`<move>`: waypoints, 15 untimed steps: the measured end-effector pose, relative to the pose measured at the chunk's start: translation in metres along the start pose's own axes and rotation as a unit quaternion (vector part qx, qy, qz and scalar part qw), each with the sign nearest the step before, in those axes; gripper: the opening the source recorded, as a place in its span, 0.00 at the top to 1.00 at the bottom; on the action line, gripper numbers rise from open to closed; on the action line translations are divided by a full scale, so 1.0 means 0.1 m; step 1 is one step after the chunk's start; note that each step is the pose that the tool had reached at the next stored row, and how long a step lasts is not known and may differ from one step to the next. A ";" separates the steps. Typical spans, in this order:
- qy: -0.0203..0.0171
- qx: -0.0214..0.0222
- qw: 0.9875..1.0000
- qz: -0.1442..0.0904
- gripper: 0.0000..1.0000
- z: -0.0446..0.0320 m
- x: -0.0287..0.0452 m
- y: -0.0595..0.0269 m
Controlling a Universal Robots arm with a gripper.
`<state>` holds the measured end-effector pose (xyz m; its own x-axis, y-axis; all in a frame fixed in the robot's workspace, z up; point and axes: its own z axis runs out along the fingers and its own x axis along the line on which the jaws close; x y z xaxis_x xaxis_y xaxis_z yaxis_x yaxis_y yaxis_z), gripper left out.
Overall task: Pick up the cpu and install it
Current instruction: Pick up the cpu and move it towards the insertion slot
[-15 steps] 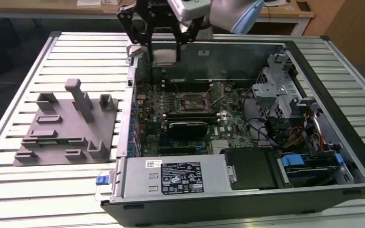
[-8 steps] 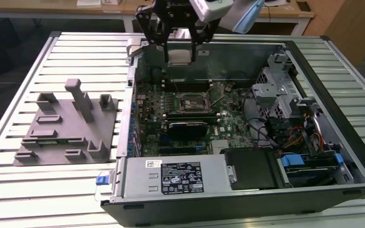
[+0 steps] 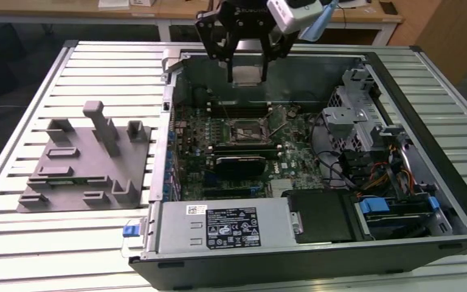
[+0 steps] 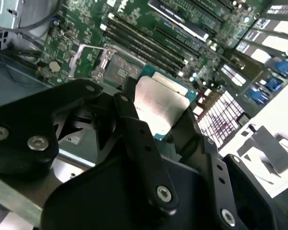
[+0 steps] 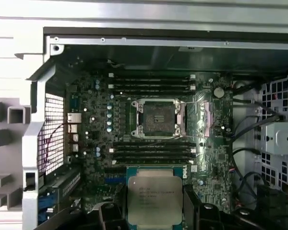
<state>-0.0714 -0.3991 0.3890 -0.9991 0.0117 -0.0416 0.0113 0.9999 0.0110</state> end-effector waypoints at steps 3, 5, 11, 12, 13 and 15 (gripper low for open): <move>0.000 0.000 1.000 0.000 0.46 0.056 -0.035 0.000; 0.001 0.000 1.000 0.000 0.46 0.093 -0.056 0.000; 0.002 0.000 1.000 0.000 0.46 0.204 -0.094 0.019; 0.002 0.000 1.000 0.000 0.46 0.223 -0.097 0.027; 0.002 0.000 1.000 0.000 0.46 0.240 -0.098 0.037; 0.003 0.000 1.000 0.000 0.46 0.279 -0.102 0.056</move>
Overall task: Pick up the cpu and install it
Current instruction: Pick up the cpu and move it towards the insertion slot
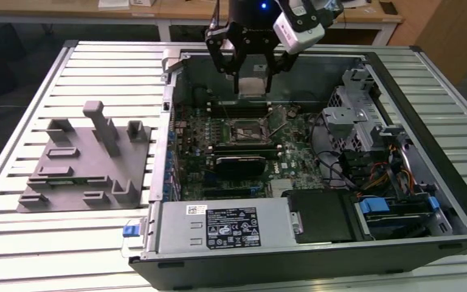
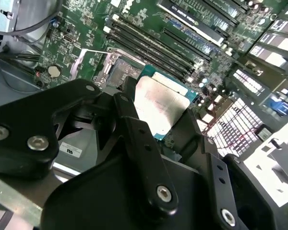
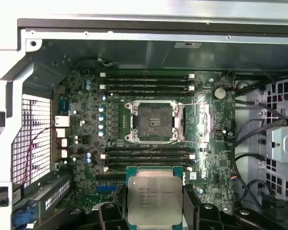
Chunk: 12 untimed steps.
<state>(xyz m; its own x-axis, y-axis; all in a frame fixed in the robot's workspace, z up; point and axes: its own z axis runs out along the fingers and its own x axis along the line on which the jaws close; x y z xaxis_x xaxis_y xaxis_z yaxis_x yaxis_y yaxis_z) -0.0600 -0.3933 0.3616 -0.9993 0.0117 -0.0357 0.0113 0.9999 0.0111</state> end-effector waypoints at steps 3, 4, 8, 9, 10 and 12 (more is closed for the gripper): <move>0.001 0.000 1.000 0.000 0.46 0.049 0.000 0.033; 0.001 0.000 1.000 0.000 0.46 0.064 0.000 0.048; 0.002 0.000 1.000 0.000 0.46 0.121 0.003 0.109; 0.002 0.000 1.000 0.000 0.46 0.133 0.003 0.125; 0.002 0.000 1.000 0.000 0.46 0.147 0.004 0.142; 0.003 0.000 1.000 0.000 0.46 0.174 0.005 0.181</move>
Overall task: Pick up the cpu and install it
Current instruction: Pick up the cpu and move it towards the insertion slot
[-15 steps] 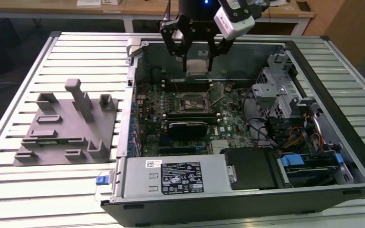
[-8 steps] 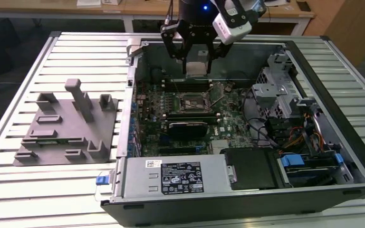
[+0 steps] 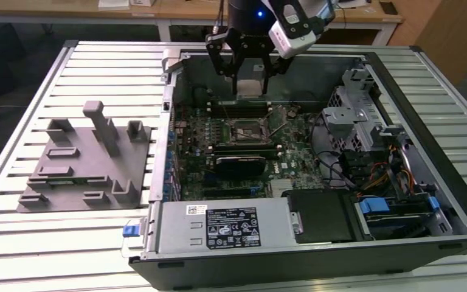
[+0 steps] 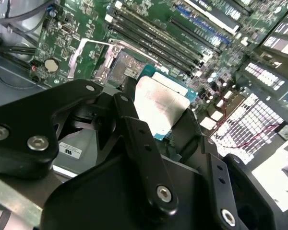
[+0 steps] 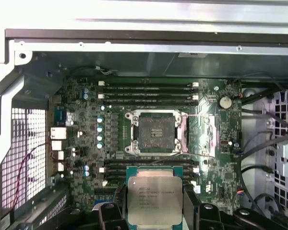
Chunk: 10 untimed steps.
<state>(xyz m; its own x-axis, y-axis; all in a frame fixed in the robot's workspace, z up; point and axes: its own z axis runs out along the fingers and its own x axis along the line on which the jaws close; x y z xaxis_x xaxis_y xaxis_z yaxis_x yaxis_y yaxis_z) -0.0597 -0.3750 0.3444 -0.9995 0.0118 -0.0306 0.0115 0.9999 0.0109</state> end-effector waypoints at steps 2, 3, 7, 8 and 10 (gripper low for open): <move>0.000 0.000 1.000 0.000 0.46 0.029 0.001 0.040; 0.001 0.000 1.000 0.000 0.46 0.045 0.002 0.059; 0.002 0.000 1.000 0.000 0.46 0.119 0.002 0.115; 0.003 0.000 1.000 0.000 0.46 0.137 0.001 0.125; 0.004 0.001 1.000 0.000 0.46 0.174 -0.002 0.139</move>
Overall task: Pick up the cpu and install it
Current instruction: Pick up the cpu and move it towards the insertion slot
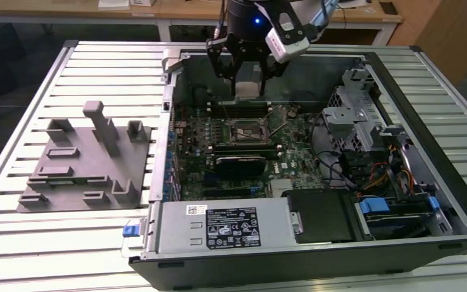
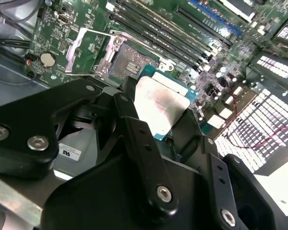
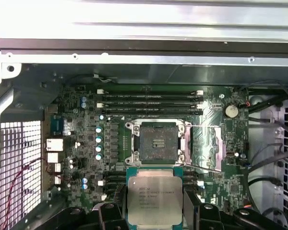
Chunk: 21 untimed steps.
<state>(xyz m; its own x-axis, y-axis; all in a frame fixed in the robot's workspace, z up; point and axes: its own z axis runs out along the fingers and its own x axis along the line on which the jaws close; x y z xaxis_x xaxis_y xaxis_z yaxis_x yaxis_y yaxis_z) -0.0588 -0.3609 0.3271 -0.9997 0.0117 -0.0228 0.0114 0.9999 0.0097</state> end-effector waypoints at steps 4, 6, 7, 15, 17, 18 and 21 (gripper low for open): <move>0.002 0.001 1.000 0.000 0.46 0.072 -0.013 0.024; 0.004 0.001 1.000 0.000 0.46 0.109 -0.025 0.035; 0.004 0.001 1.000 0.000 0.46 0.127 -0.031 0.039; 0.009 0.002 1.000 0.000 0.46 0.273 -0.079 0.088; 0.010 0.002 1.000 0.000 0.46 0.311 -0.087 0.098; 0.011 0.003 1.000 0.000 0.46 0.329 -0.091 0.102; 0.012 0.003 1.000 0.000 0.46 0.383 -0.100 0.109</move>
<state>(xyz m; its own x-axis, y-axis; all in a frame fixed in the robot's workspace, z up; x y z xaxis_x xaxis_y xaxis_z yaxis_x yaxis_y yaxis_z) -0.0477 -0.3497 0.2891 -0.9999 0.0117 0.0019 0.0117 0.9999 0.0042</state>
